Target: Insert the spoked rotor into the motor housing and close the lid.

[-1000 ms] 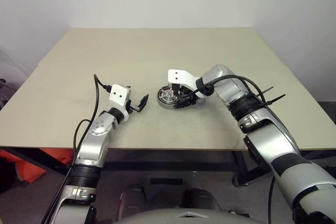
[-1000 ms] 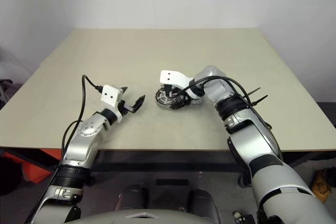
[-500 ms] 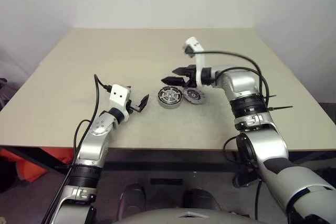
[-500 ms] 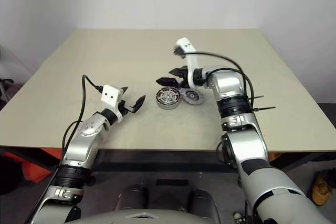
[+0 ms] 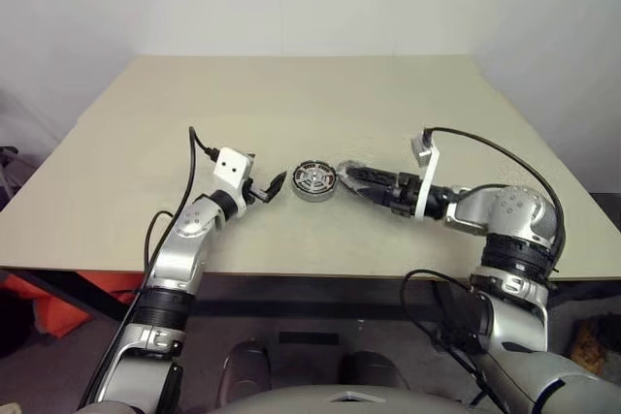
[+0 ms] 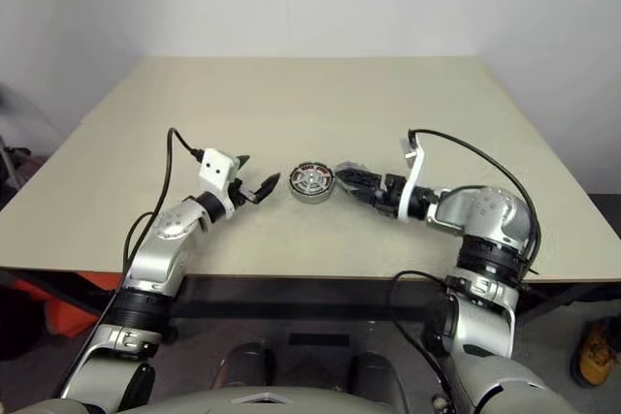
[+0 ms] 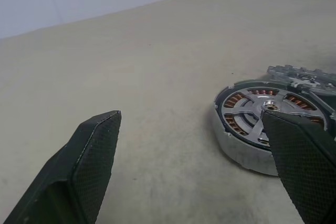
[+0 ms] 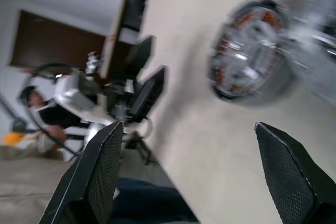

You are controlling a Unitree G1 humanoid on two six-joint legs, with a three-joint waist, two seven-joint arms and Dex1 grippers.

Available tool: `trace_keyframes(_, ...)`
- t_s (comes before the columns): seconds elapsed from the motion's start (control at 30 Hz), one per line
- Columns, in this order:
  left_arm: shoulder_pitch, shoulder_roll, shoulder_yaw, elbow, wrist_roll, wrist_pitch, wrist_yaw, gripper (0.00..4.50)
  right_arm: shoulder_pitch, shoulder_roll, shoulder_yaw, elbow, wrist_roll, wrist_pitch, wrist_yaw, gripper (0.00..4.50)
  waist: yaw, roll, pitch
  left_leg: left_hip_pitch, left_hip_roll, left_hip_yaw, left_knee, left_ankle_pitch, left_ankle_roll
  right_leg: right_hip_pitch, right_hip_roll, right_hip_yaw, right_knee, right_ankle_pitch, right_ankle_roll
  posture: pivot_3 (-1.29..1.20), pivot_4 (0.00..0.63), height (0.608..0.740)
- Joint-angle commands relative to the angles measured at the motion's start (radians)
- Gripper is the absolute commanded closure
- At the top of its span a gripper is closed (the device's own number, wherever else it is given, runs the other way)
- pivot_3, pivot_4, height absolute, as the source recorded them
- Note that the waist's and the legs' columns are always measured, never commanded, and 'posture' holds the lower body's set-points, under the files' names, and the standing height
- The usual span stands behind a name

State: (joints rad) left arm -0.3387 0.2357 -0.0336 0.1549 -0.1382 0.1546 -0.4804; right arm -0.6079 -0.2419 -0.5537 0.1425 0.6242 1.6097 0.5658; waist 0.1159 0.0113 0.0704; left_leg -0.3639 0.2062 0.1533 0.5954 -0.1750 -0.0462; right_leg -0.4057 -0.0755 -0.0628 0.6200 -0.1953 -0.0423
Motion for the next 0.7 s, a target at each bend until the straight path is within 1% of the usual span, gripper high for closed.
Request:
trace_keyframes(0.03,-0.024,0.001,-0.001,-0.001,0.001,-0.027,-0.008,0.00,0.009,0.011,-0.040,-0.044,0.058,0.005,-0.119,0.02,0.000,0.000,0.000,0.000,0.000,0.000,0.000,0.000,-0.001,0.000,0.000,0.000,0.000,0.000,0.000,0.00,0.000,0.740)
trace_keyframes(0.13,-0.027,-0.005,-0.007,0.004,0.003,-0.030,-0.009,0.00,-0.006,0.047,-0.070,-0.037,0.010,0.005,-0.200,0.02,0.000,0.000,0.000,0.000,0.000,0.000,0.000,0.001,-0.002,0.000,0.000,0.000,0.000,0.000,0.000,0.00,0.000,0.740)
trace_keyframes(0.23,-0.028,-0.005,-0.007,0.005,0.003,-0.031,-0.010,0.00,-0.024,0.070,-0.086,-0.023,-0.019,-0.015,-0.243,0.02,0.002,0.000,0.000,0.000,0.000,0.000,0.000,0.001,-0.002,0.000,0.000,0.000,0.000,0.000,0.000,0.00,0.000,0.740)
trace_keyframes(0.57,-0.007,0.004,0.003,-0.019,0.003,-0.027,0.001,0.00,-0.085,0.069,-0.102,0.168,-0.042,-0.227,-0.298,0.02,0.007,0.001,0.000,-0.002,0.000,0.000,-0.002,0.001,-0.002,-0.001,0.000,0.000,-0.002,0.000,0.000,0.00,0.000,0.740)
trace_keyframes(0.7,-0.002,0.008,0.007,-0.027,0.001,-0.025,0.006,0.00,-0.102,0.097,-0.116,0.214,-0.036,-0.321,-0.341,0.02,0.006,0.001,0.000,-0.001,0.000,0.000,-0.003,0.001,-0.002,-0.001,0.000,0.000,-0.002,0.000,0.000,0.00,0.000,0.740)
